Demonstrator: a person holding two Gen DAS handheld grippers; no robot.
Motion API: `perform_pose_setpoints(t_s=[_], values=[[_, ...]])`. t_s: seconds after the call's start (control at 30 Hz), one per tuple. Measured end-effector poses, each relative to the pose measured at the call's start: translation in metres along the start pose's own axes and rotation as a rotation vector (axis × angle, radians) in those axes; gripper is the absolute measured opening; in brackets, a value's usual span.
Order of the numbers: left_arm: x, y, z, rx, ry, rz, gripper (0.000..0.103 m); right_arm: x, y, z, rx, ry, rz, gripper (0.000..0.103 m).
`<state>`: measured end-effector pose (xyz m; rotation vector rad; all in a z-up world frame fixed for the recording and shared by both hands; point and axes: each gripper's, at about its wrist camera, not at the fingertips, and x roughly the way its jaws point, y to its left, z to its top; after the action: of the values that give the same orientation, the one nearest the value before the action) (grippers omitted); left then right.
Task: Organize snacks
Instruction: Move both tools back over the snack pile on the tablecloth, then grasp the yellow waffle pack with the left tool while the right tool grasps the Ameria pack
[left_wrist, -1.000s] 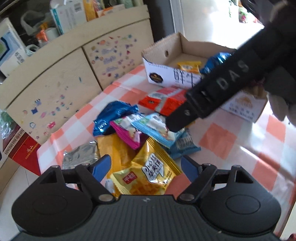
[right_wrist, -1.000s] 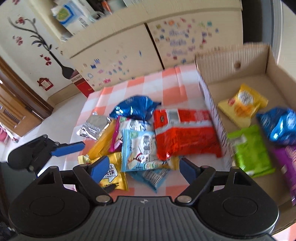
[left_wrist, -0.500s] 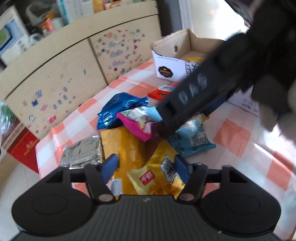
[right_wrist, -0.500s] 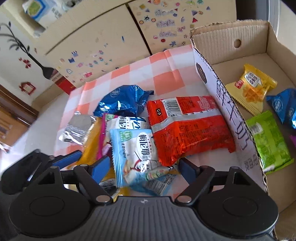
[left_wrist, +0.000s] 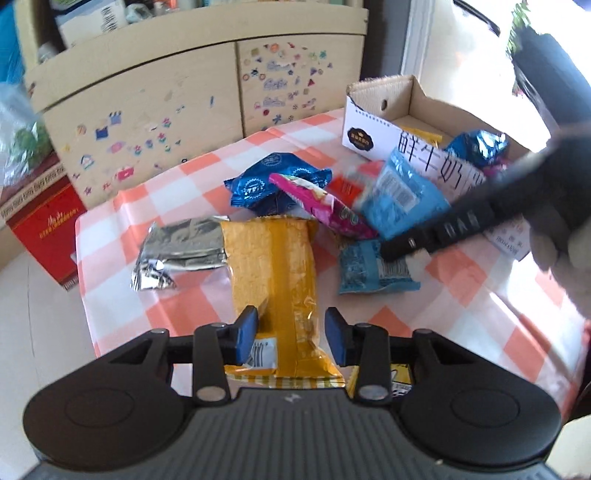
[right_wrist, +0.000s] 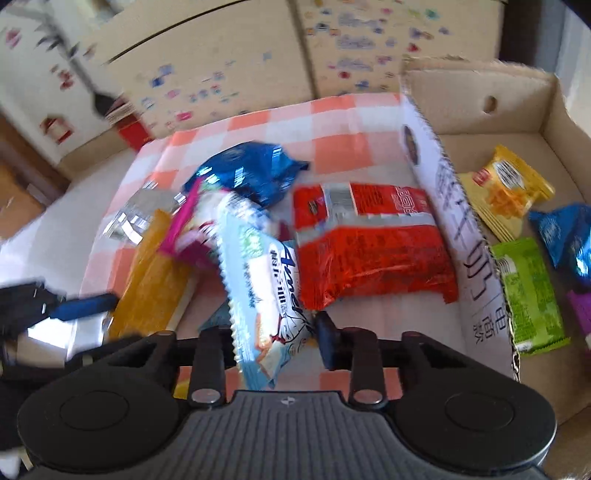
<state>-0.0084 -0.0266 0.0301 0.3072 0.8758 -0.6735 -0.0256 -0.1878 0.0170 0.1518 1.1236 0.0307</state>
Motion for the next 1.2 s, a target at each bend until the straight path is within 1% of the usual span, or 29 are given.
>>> perform_pose_setpoints(t_s=[0.1, 0.17, 0.27, 0.3, 0.33, 0.37, 0.4, 0.47, 0.53, 0.6, 0.67, 0.7, 0.73, 0.77, 0.93, 1.0, 1.03, 1.1, 1.2], values=[[-0.004, -0.002, -0.001, -0.013, -0.008, 0.012, 0.043, -0.001, 0.006, -0.009, -0.073, 0.022, -0.008, 0.03], [-0.006, -0.006, -0.002, -0.013, -0.003, -0.011, 0.045, -0.001, 0.005, -0.013, -0.082, 0.028, -0.019, 0.028], [-0.007, -0.018, -0.004, 0.033, 0.005, -0.042, 0.05, -0.006, -0.001, -0.015, -0.069, 0.025, -0.011, 0.026], [-0.007, -0.023, -0.005, 0.051, 0.008, -0.05, 0.054, -0.008, -0.003, -0.016, -0.064, 0.023, -0.012, 0.025], [-0.007, -0.028, -0.007, 0.065, 0.014, -0.064, 0.06, -0.009, -0.006, -0.017, -0.055, 0.023, -0.011, 0.026], [-0.007, -0.032, -0.008, 0.072, 0.021, -0.083, 0.063, -0.009, -0.01, -0.017, -0.039, 0.025, -0.007, 0.027], [-0.006, -0.035, -0.009, 0.074, 0.027, -0.103, 0.065, -0.009, -0.013, -0.017, -0.019, 0.023, -0.003, 0.028], [-0.005, -0.04, -0.012, 0.07, 0.045, -0.144, 0.066, -0.01, -0.015, -0.017, -0.001, 0.018, -0.005, 0.034], [-0.005, -0.043, -0.014, 0.068, 0.069, -0.174, 0.07, -0.012, -0.014, -0.016, 0.001, 0.007, -0.001, 0.043], [-0.007, -0.046, -0.017, 0.056, 0.077, -0.185, 0.071, -0.012, -0.013, -0.016, 0.003, 0.001, 0.004, 0.051], [-0.009, -0.045, -0.02, 0.013, 0.08, -0.187, 0.076, -0.01, -0.012, -0.015, -0.002, 0.001, -0.003, 0.053], [-0.009, -0.044, -0.022, -0.019, 0.084, -0.189, 0.08, -0.009, -0.011, -0.013, 0.001, 0.003, -0.002, 0.057], [-0.009, -0.044, -0.025, -0.047, 0.089, -0.186, 0.081, -0.009, -0.011, -0.012, 0.006, 0.004, 0.004, 0.061], [-0.007, -0.046, -0.028, -0.068, 0.098, -0.179, 0.081, -0.01, -0.011, -0.011, 0.013, 0.001, 0.017, 0.063], [0.003, -0.057, -0.038, -0.147, 0.128, -0.143, 0.081, -0.018, -0.014, -0.005, 0.08, -0.006, 0.109, 0.08], [0.008, -0.061, -0.04, -0.166, 0.129, -0.108, 0.082, -0.023, -0.015, -0.004, 0.103, -0.029, 0.132, 0.084], [0.008, -0.064, -0.041, -0.15, 0.109, -0.084, 0.082, -0.024, -0.015, -0.003, 0.117, -0.037, 0.135, 0.084], [0.01, -0.073, -0.04, -0.093, 0.105, -0.03, 0.082, -0.026, -0.019, -0.001, 0.154, -0.049, 0.139, 0.084], [0.011, -0.074, -0.043, -0.072, 0.109, 0.024, 0.081, -0.023, -0.027, 0.001, 0.252, -0.051, 0.157, 0.085]])
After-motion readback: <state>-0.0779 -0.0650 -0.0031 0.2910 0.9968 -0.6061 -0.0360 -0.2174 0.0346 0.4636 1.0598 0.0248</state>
